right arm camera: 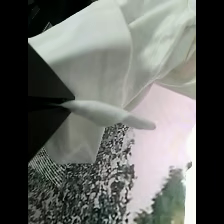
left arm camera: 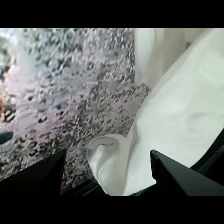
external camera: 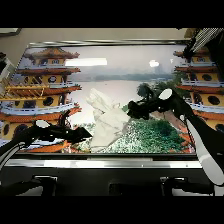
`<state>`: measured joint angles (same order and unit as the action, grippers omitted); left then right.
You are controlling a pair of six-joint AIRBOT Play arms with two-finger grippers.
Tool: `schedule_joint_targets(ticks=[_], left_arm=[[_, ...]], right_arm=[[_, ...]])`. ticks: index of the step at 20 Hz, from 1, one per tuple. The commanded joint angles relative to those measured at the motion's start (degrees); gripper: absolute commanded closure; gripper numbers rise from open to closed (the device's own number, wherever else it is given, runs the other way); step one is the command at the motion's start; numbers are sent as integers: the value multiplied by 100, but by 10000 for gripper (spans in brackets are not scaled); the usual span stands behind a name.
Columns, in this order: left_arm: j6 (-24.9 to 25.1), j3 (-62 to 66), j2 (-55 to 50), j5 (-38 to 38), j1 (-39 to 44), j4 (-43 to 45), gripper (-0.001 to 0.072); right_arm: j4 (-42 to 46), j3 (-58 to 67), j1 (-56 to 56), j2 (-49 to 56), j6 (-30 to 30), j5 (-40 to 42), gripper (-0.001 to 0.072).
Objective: Fold the clothes and pants, and hang the long-sleeved shirts on hangers.
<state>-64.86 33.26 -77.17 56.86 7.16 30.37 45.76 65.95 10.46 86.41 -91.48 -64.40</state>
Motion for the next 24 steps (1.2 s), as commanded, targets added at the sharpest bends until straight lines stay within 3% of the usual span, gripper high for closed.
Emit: schedule_joint_targets(ticks=[1,3,4,5,6,13,14,15,21,24], left_arm=[[61,-13,-192,-103,9,63,118],[63,-13,-247,-109,20,66,120],[61,-13,-284,-105,35,66,205],[63,-13,-308,-103,61,66,372],[85,-13,-321,-105,109,59,447],[319,-11,-334,-262,675,-212,465],[319,-11,-332,-262,684,-212,631],[341,-4,-326,-245,684,-210,694],[249,553,299,251,170,181,697],[-448,1366,1178,509,-566,1056,697]], right_arm=[[-2,-2,4,-203,0,2,680],[-4,-2,4,-291,0,4,680],[-2,-2,4,-332,0,4,680],[-4,-2,4,-374,-2,7,680],[-2,-2,4,-411,-2,4,680],[-7,-2,4,-590,-131,-11,680],[-11,-2,4,-599,-131,-28,680],[-11,-2,4,-629,-131,-31,680],[302,155,4,-1504,131,503,682],[1062,595,4,-2192,181,693,682]])
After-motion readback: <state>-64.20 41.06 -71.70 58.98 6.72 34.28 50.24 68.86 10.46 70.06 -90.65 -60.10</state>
